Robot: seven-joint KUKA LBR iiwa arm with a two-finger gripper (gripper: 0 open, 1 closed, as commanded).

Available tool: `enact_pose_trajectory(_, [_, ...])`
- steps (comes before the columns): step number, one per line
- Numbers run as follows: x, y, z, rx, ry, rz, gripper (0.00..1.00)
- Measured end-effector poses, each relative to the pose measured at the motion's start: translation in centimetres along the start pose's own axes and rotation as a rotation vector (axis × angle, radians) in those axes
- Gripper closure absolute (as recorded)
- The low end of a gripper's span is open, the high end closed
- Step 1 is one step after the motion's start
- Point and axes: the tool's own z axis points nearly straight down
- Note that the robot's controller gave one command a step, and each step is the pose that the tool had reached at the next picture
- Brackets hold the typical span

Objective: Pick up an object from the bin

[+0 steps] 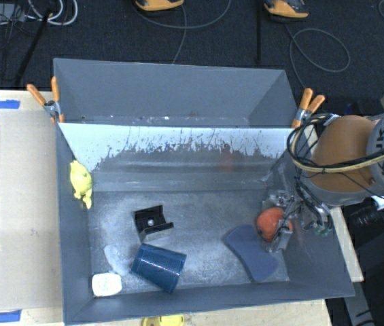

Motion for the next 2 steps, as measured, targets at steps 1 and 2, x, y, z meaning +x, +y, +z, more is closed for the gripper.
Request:
enact_pose_trajectory(1, [0.0,0.0,0.0,0.000,0.000,-0.001,1.00])
enact_pose_trajectory(2, [0.7,1.7,-5.9,0.002,0.000,-0.030,1.00])
